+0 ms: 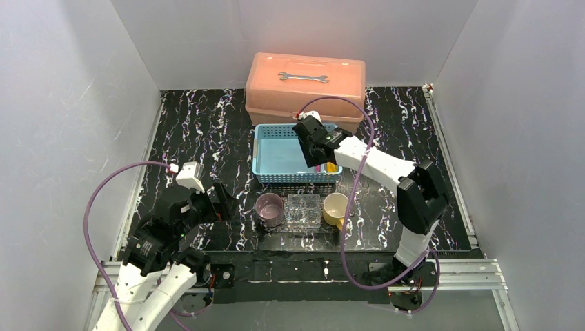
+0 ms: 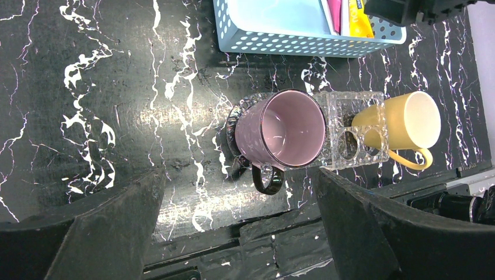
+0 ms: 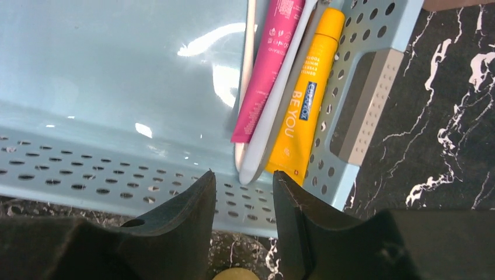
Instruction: Prepare toiletry sets of a toothbrush and toothpaste on the tray
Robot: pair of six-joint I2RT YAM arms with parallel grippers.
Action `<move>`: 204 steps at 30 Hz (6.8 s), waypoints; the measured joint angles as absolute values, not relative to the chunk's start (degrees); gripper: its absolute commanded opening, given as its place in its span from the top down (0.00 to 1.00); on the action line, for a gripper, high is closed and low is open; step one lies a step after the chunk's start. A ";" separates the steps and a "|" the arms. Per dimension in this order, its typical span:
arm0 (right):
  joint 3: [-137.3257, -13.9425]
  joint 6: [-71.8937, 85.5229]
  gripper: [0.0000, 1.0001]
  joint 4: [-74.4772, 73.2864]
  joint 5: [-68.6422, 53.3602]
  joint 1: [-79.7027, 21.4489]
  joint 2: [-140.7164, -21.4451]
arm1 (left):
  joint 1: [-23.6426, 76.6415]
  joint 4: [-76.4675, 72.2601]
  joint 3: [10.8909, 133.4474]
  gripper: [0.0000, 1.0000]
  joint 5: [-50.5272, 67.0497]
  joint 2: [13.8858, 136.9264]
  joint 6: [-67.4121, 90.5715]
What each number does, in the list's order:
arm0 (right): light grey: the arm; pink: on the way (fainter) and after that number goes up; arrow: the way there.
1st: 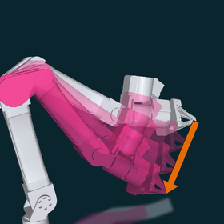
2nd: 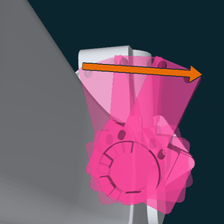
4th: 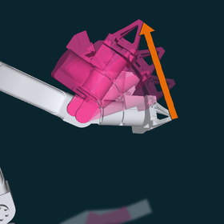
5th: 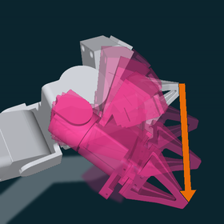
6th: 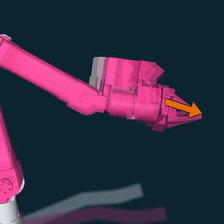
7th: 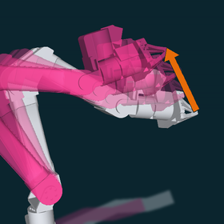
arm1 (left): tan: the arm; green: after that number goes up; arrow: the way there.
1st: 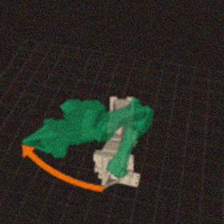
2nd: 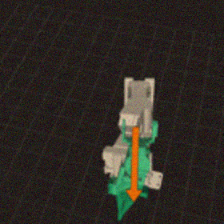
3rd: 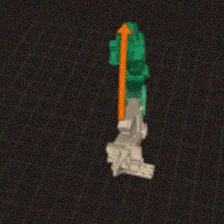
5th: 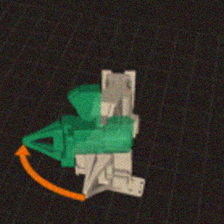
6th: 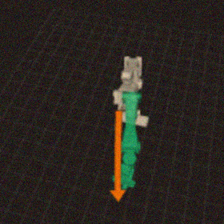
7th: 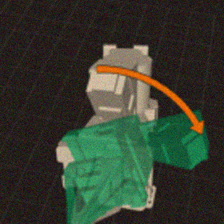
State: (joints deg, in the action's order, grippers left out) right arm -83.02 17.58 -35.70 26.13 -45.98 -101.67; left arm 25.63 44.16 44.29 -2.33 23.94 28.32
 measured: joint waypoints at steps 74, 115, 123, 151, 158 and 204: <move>-96.23 18.87 0.33 -31.66 15.68 -36.12 -122.50 | 25.23 44.16 44.29 0.01 -2.31 24.69 28.29; -97.10 16.51 0.47 -28.47 16.56 -36.53 -121.49 | 24.82 44.16 44.29 0.01 -2.28 25.06 28.16; -97.08 16.49 0.48 -28.40 16.75 -36.62 -122.30 | 24.53 44.16 44.29 0.01 -2.28 25.10 28.14; -97.08 16.36 0.54 -28.23 18.92 -36.77 -123.59 | 24.05 43.79 44.29 0.01 -1.74 25.98 28.12; -97.08 16.36 0.63 -28.21 18.87 -36.77 -123.92 | 23.75 43.79 44.29 0.01 -1.50 26.02 28.12; -74.63 28.56 0.76 -15.40 11.22 -38.44 -88.90 | 23.73 41.76 44.29 0.01 5.80 25.34 27.20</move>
